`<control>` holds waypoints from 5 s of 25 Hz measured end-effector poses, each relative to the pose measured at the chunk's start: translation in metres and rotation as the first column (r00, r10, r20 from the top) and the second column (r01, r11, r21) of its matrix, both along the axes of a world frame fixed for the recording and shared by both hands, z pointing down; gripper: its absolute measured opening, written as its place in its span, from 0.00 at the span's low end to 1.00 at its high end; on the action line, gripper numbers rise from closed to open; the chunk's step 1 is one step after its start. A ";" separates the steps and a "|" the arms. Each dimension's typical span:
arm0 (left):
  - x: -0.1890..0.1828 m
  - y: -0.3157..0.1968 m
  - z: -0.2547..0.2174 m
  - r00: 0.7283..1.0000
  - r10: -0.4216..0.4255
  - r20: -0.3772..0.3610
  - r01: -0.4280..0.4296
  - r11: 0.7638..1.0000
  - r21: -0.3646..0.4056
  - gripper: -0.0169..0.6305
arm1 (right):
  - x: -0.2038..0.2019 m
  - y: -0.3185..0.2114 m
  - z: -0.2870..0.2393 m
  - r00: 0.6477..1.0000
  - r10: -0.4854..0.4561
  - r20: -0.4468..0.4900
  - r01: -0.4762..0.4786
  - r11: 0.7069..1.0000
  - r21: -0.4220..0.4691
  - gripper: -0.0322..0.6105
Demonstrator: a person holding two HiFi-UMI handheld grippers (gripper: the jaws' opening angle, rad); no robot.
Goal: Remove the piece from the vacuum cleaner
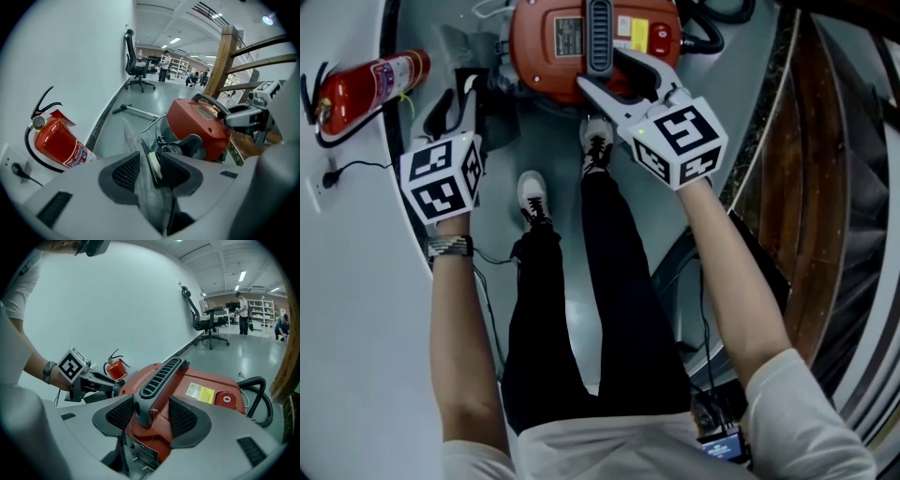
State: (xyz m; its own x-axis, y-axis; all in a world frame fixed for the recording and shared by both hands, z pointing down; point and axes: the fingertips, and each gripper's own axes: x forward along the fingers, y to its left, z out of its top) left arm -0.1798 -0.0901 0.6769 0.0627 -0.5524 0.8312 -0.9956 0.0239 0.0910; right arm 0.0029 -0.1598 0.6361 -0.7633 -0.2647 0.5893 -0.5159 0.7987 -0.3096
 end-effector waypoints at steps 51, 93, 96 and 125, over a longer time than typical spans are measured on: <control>-0.011 0.026 0.017 0.999 0.022 0.033 -0.019 0.994 -0.104 0.11 | 0.001 0.001 0.000 1.000 -0.017 0.006 0.017 1.000 0.003 0.42; -0.010 -0.029 0.017 0.994 -0.022 -0.107 0.014 0.998 -0.066 0.09 | 0.000 0.002 0.000 1.000 -0.024 0.007 0.024 1.000 0.020 0.42; -0.016 -0.026 0.018 0.983 -0.107 -0.149 0.098 0.993 -0.071 0.09 | 0.001 0.002 0.000 1.000 -0.024 0.006 0.024 1.000 0.020 0.42; -0.072 0.012 0.000 0.983 -0.183 -0.023 0.182 0.983 -0.025 0.07 | 0.000 0.001 0.000 1.000 -0.021 -0.002 0.021 0.999 0.034 0.42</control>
State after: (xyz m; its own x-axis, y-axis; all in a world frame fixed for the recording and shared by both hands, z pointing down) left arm -0.2514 -0.0777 0.6771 -0.0163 -0.5373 0.8432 -0.9716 0.2075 0.1134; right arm 0.0033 -0.1588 0.6366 -0.7679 -0.2689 0.5814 -0.4996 0.8194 -0.2809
